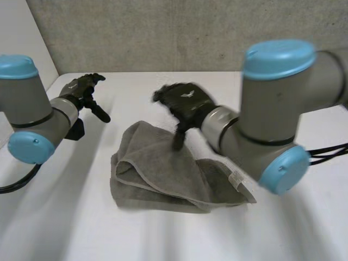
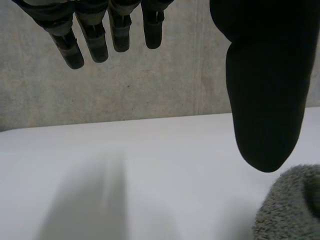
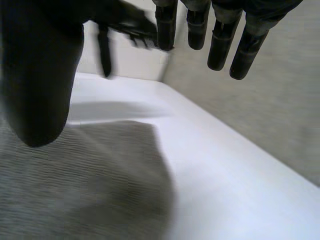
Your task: Fold the laundry
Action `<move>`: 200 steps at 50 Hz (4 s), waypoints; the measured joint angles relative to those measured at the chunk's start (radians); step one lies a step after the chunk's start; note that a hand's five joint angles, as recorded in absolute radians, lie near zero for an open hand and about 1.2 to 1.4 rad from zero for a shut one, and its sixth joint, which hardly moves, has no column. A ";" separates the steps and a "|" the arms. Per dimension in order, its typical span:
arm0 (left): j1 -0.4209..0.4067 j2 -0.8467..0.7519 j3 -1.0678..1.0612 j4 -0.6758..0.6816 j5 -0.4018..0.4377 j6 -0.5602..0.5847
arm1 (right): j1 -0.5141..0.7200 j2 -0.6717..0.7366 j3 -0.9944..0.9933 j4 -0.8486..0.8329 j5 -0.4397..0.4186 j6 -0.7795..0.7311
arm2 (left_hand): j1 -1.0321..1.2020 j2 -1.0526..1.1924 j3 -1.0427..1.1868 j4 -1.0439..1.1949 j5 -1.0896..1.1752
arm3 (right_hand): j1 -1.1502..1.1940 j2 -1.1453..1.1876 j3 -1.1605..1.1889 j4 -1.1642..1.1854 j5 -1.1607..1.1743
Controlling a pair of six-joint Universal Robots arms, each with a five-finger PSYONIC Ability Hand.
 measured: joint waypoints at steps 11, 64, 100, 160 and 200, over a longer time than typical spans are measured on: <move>-0.019 0.296 -0.301 -0.030 0.006 -0.006 | -0.143 -0.227 0.349 -0.046 0.026 -0.009 | -0.009 -0.010 -0.012 -0.011 -0.003 | 0.000 0.000 0.000 0.000 0.000; -0.249 0.178 -0.528 0.320 -0.182 -0.003 | -0.318 -0.735 0.895 -0.419 -0.061 -0.062 | 0.031 0.037 0.037 0.036 -0.002 | 1.097 1.081 1.089 1.078 1.111; -0.213 0.081 -0.318 0.102 -0.118 0.357 | -0.380 -0.313 0.398 -0.119 -0.121 -0.288 | 0.996 1.034 1.033 1.035 0.982 | 1.103 1.082 1.098 1.079 1.111; -0.159 0.324 -0.704 0.178 -0.005 0.237 | -0.575 -0.371 0.863 -0.293 -0.236 -0.437 | 0.202 0.203 0.204 0.207 0.172 | 1.103 1.091 1.102 1.079 1.115; -0.059 -0.216 0.201 -0.123 0.281 0.785 | -0.667 -0.354 0.916 -0.382 -0.246 -0.436 | 0.181 0.188 0.188 0.187 0.156 | 1.103 1.091 1.102 1.079 1.115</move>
